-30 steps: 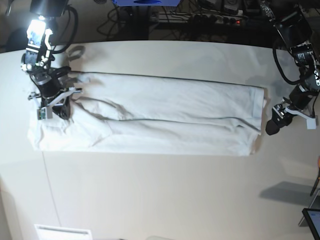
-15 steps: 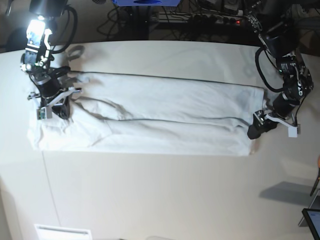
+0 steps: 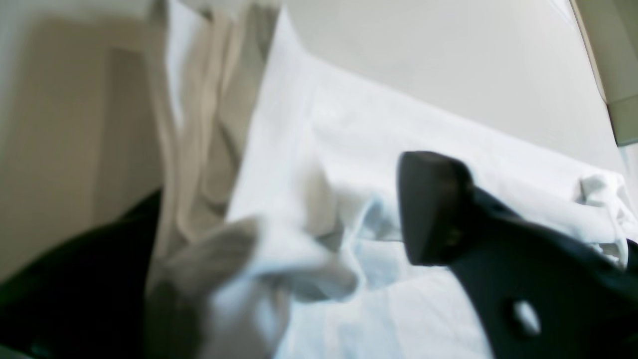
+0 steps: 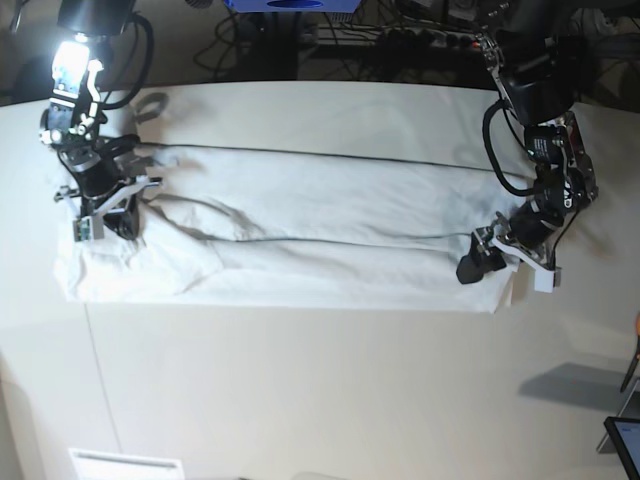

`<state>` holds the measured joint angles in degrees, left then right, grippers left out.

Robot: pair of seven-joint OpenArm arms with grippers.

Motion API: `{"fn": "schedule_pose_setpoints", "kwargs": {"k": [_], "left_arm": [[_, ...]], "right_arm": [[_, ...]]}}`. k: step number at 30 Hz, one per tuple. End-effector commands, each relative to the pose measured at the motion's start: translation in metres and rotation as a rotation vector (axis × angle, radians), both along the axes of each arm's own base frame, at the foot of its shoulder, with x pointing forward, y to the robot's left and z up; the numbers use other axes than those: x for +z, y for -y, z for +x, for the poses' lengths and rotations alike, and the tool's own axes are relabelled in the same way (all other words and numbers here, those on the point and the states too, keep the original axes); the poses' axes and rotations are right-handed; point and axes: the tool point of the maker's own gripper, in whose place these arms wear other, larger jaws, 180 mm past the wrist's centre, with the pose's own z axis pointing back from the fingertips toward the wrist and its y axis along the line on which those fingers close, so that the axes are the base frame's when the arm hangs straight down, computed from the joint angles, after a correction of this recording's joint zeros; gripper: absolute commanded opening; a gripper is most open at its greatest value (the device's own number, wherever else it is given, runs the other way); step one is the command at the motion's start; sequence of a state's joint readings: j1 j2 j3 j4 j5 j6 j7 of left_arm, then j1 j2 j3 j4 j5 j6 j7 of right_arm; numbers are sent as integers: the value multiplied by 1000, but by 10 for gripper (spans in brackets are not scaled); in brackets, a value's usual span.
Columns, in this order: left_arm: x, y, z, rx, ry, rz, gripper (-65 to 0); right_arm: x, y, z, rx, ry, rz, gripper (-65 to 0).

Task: Fold the T-shirt properly
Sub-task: 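Release the strip with the left gripper and move it to the strip's end, then grasp the strip end with the left gripper and fold it toward the right gripper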

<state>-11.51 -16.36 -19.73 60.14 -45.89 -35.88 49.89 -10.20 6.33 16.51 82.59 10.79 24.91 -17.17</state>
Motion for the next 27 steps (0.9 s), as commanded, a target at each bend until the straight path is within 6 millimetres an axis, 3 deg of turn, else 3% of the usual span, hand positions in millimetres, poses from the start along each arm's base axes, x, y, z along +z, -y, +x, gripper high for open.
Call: {"fn": "schedule_pose_setpoints", "kwargs": {"k": [1,8,14,21,25,27], "left_arm": [[-5,-3,-5,-19,-48,31,-307],[-4,-3,-4,-23,-46,40,-650],[17,-9,-4,-16,-6,105,-650],[60,-16,-6,71,64,193,-650],[80,-3,-3,68,87,237,-650],[82,16,-1,33,81,249,-650]], "right_arm": [[-12,12,-9,-15,-77,-56,-628],[-12,11,-8,-13,-77,-55,-628],[-13,10,-9,-10,-79,-54,-628],[-13,10,-9,-10,-80,-52,-628],[-13,9,-8,-10,-79,-51,-628],[-13,9,-8,-11,-79,-49,-628]]}}
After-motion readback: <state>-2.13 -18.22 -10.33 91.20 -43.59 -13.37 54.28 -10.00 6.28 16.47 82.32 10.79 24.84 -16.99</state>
